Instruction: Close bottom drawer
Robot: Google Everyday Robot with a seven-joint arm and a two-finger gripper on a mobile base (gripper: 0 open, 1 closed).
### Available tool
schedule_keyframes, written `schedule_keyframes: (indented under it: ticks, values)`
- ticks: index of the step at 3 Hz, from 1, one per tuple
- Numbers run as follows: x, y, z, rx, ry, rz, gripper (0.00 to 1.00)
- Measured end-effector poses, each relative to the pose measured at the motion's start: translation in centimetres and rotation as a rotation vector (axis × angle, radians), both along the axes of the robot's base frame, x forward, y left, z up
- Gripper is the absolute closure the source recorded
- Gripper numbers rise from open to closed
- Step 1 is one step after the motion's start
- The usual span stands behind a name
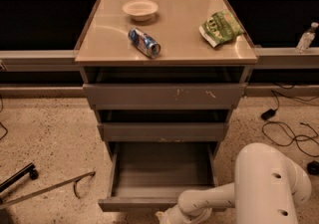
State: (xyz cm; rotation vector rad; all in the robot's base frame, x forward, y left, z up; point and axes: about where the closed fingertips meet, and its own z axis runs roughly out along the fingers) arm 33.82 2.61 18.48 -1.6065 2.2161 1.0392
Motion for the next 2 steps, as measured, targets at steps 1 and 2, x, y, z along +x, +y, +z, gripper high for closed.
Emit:
schedule_keyframes:
  ticks: [1,2]
  values:
    - [2.4,0.2,-1.3,-0.007,-0.006,-0.011,0.00]
    - [4.8,-1.1,-1.2,-0.039,-0.042,-0.062,0.00]
